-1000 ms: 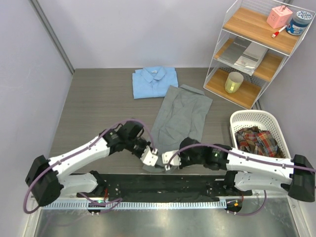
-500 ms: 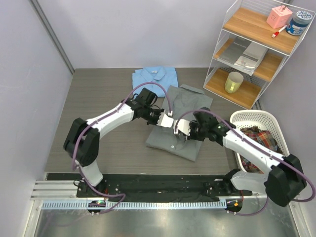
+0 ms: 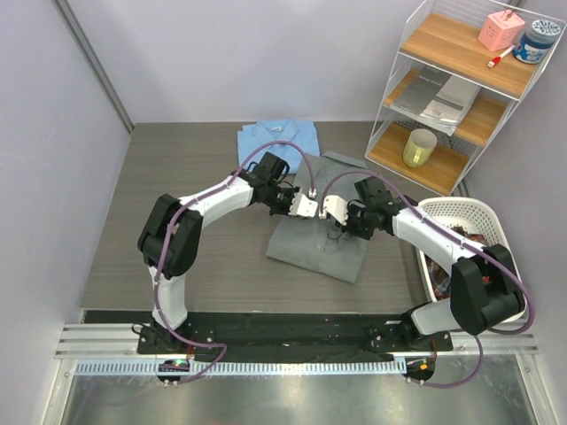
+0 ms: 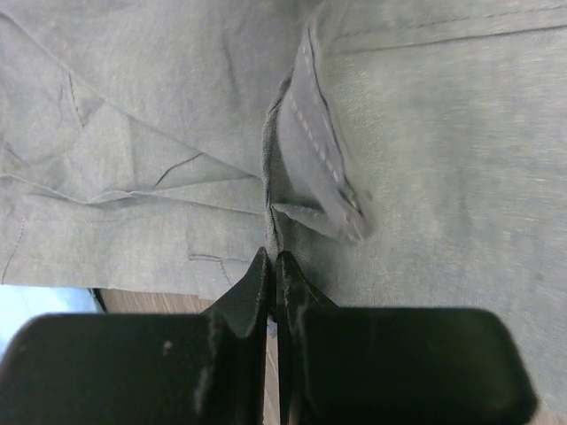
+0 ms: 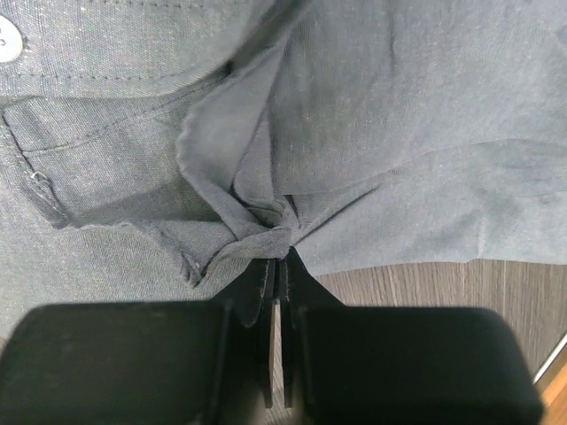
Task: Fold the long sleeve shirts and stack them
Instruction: Fold the shirt
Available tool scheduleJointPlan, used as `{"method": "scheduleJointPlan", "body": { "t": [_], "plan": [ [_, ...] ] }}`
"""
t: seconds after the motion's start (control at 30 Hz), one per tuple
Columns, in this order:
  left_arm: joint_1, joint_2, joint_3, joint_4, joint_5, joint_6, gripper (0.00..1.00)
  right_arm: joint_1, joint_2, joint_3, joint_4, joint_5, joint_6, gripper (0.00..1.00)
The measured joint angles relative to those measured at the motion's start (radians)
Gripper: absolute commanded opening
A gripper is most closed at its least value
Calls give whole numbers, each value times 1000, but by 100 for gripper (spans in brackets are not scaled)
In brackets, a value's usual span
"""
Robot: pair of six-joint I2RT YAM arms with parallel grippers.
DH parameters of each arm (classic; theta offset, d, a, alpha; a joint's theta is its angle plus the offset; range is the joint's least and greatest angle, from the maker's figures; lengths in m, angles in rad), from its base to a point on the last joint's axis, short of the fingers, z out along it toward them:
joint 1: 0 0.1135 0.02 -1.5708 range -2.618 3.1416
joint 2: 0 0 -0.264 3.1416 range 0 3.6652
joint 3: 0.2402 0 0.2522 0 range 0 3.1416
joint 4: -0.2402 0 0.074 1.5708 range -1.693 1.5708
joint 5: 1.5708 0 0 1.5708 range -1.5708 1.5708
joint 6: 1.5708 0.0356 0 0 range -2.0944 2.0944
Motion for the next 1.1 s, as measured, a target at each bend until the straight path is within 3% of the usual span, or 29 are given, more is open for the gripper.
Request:
{"method": "scheduleJointPlan", "body": {
  "t": [0.1, 0.13, 0.17, 0.2, 0.27, 0.33, 0.4, 0.43, 0.5, 0.53, 0.8, 1.1],
  "plan": [
    [1, 25, 17, 26, -27, -49, 15, -9, 9, 0, 1, 3, -4, 22],
    [1, 39, 32, 31, -37, -72, 19, -12, 11, 0, 1, 7, -8, 39],
    [2, 54, 51, 36, -50, -103, 25, -16, 11, 0, 0, 12, -7, 44],
    [3, 67, 71, 42, -64, -138, 36, -21, 12, 0, 0, 19, -3, 47],
    [13, 89, 114, 39, -82, -202, 41, -30, 13, 2, -4, 31, 6, 55],
    [34, 110, 180, 22, -85, -269, 54, -45, 14, 14, -26, 32, 21, 62],
    [69, 117, 248, -13, -73, -335, 57, -67, 11, 42, -60, 30, 45, 71],
    [87, 119, 281, -30, -66, -363, 57, -76, 8, 53, -71, 28, 56, 79],
    [117, 131, 373, -78, -43, -410, 57, -93, -16, 75, -95, 21, 92, 80],
    [132, 144, 426, -100, -33, -426, 57, -100, -35, 84, -107, 16, 109, 85],
    [90, 399, 823, -261, 4, -512, 49, -140, -107, 152, -138, 5, 271, 94],
    [-43, 542, 777, -405, -90, -554, 41, -171, -37, 250, -159, 19, 427, 98]
  ]
}}
